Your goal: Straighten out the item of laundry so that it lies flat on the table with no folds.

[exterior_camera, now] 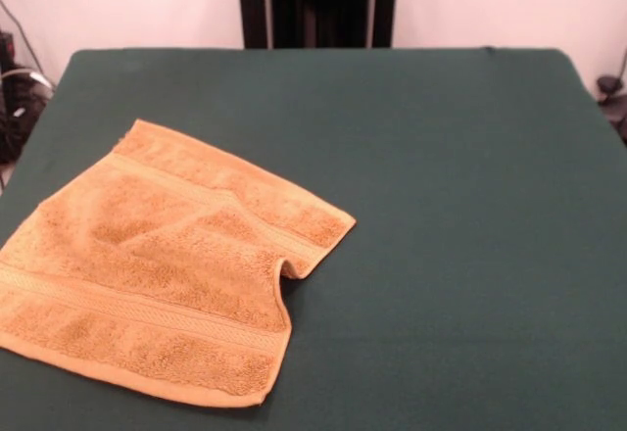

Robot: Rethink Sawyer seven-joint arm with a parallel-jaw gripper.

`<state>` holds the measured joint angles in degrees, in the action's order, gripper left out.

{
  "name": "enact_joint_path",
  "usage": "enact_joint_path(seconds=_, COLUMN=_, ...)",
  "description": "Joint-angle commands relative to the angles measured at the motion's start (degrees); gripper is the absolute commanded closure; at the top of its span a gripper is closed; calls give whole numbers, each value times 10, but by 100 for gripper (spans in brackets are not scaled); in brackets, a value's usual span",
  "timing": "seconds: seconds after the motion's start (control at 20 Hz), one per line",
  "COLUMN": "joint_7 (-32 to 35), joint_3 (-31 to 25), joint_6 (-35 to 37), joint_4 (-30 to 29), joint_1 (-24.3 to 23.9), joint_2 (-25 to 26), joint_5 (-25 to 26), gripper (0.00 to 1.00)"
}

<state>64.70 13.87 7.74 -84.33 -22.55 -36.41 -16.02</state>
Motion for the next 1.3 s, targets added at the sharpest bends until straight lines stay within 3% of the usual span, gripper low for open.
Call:
enact_joint_path(seconds=0.05, joint_7=163, joint_3=-20, joint_6=30, joint_4=-70, joint_1=20, joint_2=47, joint_5=-14, gripper=0)
enact_joint_path(seconds=0.5, joint_7=167, joint_3=18, joint_6=23, joint_4=-11, joint_1=33, joint_2=151, joint_5=-25, gripper=0)
enact_joint_path(seconds=0.8, joint_7=182, joint_3=52, joint_6=81, joint_4=11, joint_1=50, joint_2=196, joint_5=-49, gripper=0)
enact_joint_path(seconds=1.3, joint_7=200, joint_3=67, joint_6=-24, joint_4=0, joint_1=81, joint_2=233, joint_5=-85, gripper=0)
